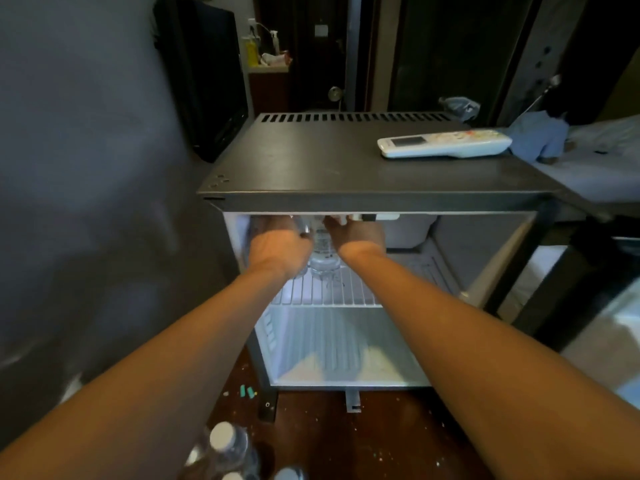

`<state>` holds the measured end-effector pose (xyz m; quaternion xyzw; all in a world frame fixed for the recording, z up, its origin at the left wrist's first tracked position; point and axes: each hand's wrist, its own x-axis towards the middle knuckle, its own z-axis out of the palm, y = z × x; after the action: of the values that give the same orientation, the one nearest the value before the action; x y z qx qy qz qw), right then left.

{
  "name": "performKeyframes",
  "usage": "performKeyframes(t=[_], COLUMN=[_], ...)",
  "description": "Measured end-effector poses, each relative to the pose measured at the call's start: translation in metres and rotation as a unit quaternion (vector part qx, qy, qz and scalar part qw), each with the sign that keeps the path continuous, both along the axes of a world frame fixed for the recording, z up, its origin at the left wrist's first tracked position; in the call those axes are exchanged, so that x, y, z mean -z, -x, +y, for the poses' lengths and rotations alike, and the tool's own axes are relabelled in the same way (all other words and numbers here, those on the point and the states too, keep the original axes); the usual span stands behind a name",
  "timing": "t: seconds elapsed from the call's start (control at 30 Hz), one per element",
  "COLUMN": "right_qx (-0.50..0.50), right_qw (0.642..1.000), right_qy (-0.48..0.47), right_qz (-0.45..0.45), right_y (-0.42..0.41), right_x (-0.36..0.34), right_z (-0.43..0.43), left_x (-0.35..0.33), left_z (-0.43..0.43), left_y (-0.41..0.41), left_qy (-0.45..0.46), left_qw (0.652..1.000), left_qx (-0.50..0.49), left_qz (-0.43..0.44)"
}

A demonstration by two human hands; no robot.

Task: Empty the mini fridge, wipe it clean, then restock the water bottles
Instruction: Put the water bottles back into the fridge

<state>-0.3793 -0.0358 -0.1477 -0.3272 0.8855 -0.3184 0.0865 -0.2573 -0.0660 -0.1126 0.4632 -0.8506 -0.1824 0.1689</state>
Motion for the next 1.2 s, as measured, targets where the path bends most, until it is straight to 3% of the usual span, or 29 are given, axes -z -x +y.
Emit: performKeyframes(t=[0.1,0.2,0.5,0.7,0.8,0.87,1.0,1.2], right_qx=[0.009,-0.019,-0.096,-0.209,-0.277,-0.269,-0.182,-0.120], right_qw=[0.994,0.994,0.981,0.944,0.918,0.923,0.965,0.981], right_qy=[0.082,0.044,-0.062,-0.128,-0.232,-0.234,-0.157,-0.096], right_qz=[-0.065,-0.094,-0.157,-0.221,-0.160,-0.142,-0.109,-0.116], right_y=[-0.017,-0.034,-0.087,-0.120,-0.126,-0.135,-0.150,-0.167], right_x=[0.007,0.019,0.084,0.130,0.154,0.171,0.186,0.182], right_z=[0.042,0.091,0.186,0.236,0.252,0.258,0.264,0.272], left_x=[0.002,0.004,0.048,0.083,0.102,0.125,0.158,0.143], left_z=[0.019,0.045,0.128,0.171,0.183,0.186,0.182,0.185], left_y=[-0.030,-0.063,-0.129,-0.139,-0.137,-0.137,-0.144,-0.160], left_qy=[-0.047,-0.065,-0.069,-0.160,-0.177,-0.160,-0.058,-0.053], left_qw=[0.998,0.993,0.972,0.901,0.864,0.861,0.888,0.911], left_qx=[0.028,0.043,0.056,0.151,0.181,0.199,0.224,0.227], left_qz=[-0.008,-0.091,-0.219,-0.374,-0.436,-0.441,-0.397,-0.339])
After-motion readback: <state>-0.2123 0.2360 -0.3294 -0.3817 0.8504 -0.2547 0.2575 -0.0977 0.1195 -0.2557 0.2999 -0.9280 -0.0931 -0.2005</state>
